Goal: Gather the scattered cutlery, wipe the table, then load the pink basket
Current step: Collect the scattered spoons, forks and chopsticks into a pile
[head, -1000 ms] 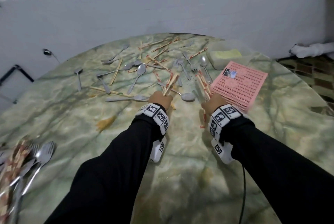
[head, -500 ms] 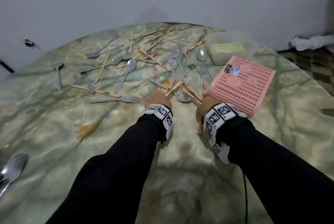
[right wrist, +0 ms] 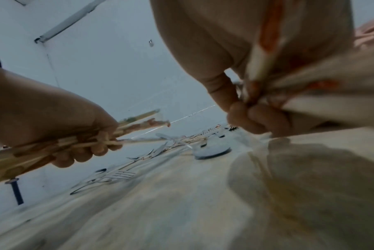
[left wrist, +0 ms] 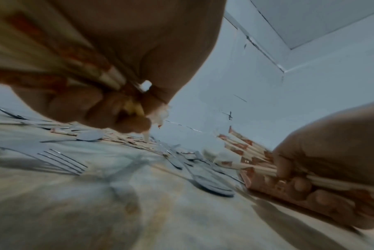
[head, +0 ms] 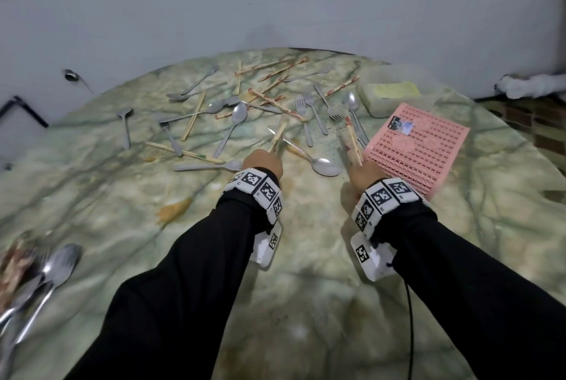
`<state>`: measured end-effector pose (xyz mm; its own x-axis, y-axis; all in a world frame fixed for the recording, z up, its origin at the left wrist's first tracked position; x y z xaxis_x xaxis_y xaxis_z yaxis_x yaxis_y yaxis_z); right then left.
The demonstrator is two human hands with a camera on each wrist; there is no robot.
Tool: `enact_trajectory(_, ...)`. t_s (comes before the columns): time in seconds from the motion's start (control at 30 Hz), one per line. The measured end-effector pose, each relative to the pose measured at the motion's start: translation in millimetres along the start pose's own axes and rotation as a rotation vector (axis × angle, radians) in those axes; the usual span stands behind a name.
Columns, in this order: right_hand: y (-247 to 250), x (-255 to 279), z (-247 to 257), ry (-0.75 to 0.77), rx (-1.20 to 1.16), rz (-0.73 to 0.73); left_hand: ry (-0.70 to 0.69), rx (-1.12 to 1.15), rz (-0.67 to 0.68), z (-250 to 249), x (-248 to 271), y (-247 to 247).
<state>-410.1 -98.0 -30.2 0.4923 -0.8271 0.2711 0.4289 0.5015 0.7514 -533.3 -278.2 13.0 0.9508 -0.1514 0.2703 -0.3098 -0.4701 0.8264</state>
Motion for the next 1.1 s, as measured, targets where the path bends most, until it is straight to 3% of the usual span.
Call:
enact_trajectory(0.13, 1.6, 3.3, 0.4, -0.021, -0.119, -0.094, -0.023, 0.129, -0.006, 11.6, -7.7, 8.9)
enact_trajectory(0.3, -5.9, 12.1, 11.1, -0.055, -0.415, -0.055, 0.003, 0.135, 0.044, 39.8, -11.6, 13.2)
enact_trajectory(0.43, -19.0, 14.6, 21.1, -0.083, -0.464, 0.020, -0.015, 0.074, 0.056, 51.5, -21.2, 19.8)
enact_trajectory(0.53, -27.2, 6.8, 25.8, -0.073, -0.449, -0.017, 0.020, 0.102, 0.080, 55.9, -27.7, 27.4)
enact_trajectory(0.7, -27.4, -2.4, 30.7, -0.018, -0.326, -0.024, 0.077, 0.134, 0.276, 56.6, -30.2, 30.6)
enact_trajectory(0.83, -22.4, -1.5, 32.7, -0.017, -0.362, -0.080, 0.083, 0.187, 0.353, 56.9, -37.5, 33.3)
enact_trajectory(0.97, -23.6, -2.1, 28.9, -0.065, -0.392, -0.108, 0.162, 0.360, 0.583, 59.0, -22.7, 16.0)
enact_trajectory(1.03, -22.9, -1.1, 26.6, -0.084, -0.389, -0.111, 0.156, 0.459, 0.543, 54.4, -23.0, 15.7)
enact_trajectory(1.1, -21.5, -0.5, 24.3, -0.096, -0.358, -0.107, 0.067, 0.450, 0.311, 51.6, -37.9, 25.0)
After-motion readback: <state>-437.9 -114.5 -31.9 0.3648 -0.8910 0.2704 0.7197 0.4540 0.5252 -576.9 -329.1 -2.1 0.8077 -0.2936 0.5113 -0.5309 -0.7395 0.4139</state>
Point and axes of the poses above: each hand's wrist, its own x-axis away from the middle knuckle, its own y-axis out of the back of the hand, z = x × y, the point moved 7 cm from there along -x, towards the middle knuckle, and after that the axes turned 7 degrees about -z, right-handed, at the moved point
